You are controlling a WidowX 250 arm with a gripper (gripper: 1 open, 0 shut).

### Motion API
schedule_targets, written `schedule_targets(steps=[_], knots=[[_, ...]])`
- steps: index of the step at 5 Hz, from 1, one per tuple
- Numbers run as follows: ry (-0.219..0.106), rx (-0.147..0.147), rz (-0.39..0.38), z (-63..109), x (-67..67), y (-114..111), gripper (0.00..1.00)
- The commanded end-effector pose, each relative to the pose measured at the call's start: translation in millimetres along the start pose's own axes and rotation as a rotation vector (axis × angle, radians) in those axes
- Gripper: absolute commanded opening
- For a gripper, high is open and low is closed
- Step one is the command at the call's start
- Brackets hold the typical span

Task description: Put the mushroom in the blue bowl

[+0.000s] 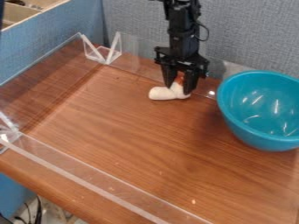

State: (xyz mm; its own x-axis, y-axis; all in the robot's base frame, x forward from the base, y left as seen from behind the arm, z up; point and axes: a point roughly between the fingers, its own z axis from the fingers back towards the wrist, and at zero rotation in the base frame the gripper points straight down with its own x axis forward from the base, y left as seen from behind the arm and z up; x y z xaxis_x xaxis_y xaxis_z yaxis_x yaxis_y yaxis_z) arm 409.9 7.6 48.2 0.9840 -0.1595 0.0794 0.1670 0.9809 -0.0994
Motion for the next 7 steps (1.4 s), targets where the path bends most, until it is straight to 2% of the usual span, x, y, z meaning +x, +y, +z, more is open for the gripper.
schedule_targets(steps=[1, 3, 7], knots=[[-0.120, 0.024, -0.022, 47.3, 12.3, 0.5, 0.00], [-0.144, 0.025, -0.027, 55.4, 14.1, 1.9, 0.00], [-0.155, 0.045, -0.043, 52.4, 10.5, 7.5, 0.00]])
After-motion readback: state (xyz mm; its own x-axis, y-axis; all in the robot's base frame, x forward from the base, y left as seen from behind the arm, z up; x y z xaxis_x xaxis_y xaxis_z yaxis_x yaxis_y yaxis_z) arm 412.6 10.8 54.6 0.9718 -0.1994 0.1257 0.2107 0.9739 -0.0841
